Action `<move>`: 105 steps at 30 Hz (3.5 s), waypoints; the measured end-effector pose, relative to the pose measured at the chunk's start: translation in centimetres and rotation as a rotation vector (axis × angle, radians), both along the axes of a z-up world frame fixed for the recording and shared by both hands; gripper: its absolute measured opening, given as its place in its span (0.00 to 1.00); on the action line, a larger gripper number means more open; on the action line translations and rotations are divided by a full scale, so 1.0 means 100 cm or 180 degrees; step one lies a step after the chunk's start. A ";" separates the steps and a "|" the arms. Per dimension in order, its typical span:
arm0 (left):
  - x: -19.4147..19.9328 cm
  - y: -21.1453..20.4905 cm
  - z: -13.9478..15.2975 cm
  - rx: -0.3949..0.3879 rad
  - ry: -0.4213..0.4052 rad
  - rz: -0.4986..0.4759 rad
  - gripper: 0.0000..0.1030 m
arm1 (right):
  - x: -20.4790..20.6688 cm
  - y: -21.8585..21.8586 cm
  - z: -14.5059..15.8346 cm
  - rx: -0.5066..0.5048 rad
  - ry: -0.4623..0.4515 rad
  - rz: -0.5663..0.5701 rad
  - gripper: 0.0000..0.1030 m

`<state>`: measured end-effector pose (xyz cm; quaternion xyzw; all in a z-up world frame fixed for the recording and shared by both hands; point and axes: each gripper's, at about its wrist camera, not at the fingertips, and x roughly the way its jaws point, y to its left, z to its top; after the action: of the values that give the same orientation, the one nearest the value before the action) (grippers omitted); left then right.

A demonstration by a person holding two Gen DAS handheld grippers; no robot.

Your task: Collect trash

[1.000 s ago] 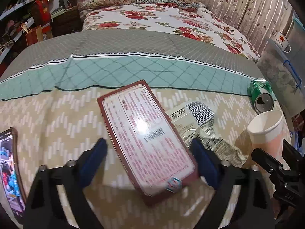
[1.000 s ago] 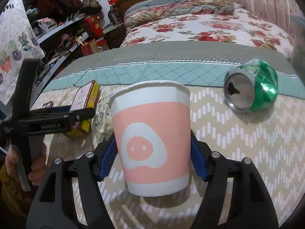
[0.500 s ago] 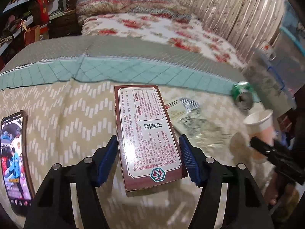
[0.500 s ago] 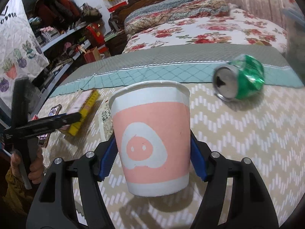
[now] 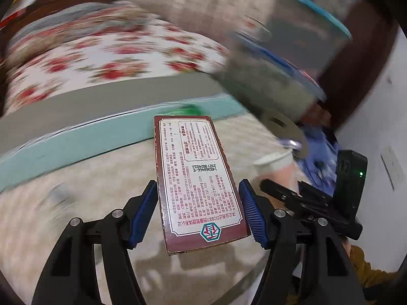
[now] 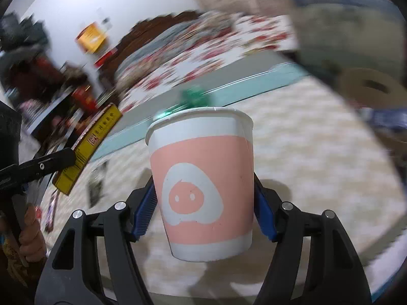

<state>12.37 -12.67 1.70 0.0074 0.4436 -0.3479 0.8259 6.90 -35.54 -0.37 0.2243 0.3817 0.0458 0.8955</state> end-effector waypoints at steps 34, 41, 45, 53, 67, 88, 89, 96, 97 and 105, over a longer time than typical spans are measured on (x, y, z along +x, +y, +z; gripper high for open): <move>0.016 -0.194 -0.046 0.0657 -0.0219 -0.0456 0.75 | -0.061 -0.177 -0.004 0.0098 -0.0261 -0.1565 0.81; -0.003 -0.145 -0.033 0.0706 -0.0448 -0.0216 0.75 | -0.063 -0.116 0.003 -0.0015 -0.0241 -0.1349 0.81; -0.011 -0.126 -0.024 0.0708 -0.0552 -0.0139 0.75 | -0.061 -0.096 0.009 -0.0043 -0.0229 -0.1253 0.81; -0.018 -0.092 -0.013 0.0622 -0.0566 0.0011 0.75 | -0.063 -0.068 0.027 -0.0138 -0.0299 -0.1169 0.81; -0.028 -0.053 -0.009 0.0531 -0.0575 0.0155 0.78 | -0.076 -0.067 0.032 0.0066 -0.0283 -0.1507 0.81; 0.000 0.050 -0.023 0.0483 -0.0348 0.0835 0.78 | -0.036 -0.007 0.014 -0.0018 0.0012 -0.0943 0.82; 0.001 0.060 -0.022 0.0468 -0.0350 0.0893 0.78 | -0.034 -0.004 0.012 -0.0027 0.0032 -0.0900 0.82; 0.016 0.148 -0.022 0.0373 -0.0256 0.1469 0.80 | -0.011 0.024 0.007 -0.0054 0.0083 -0.0516 0.73; 0.018 0.160 -0.024 0.0358 -0.0209 0.1543 0.80 | -0.004 0.035 0.009 -0.0102 0.0070 -0.0355 0.68; 0.023 0.219 -0.055 0.0003 0.0357 0.1776 0.71 | 0.055 0.155 0.016 -0.0377 -0.0002 0.1100 0.34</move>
<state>14.65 9.19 -3.82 -0.1339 0.4736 -0.1068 0.8639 12.45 -20.01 1.20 0.1022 0.4163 0.1764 0.8861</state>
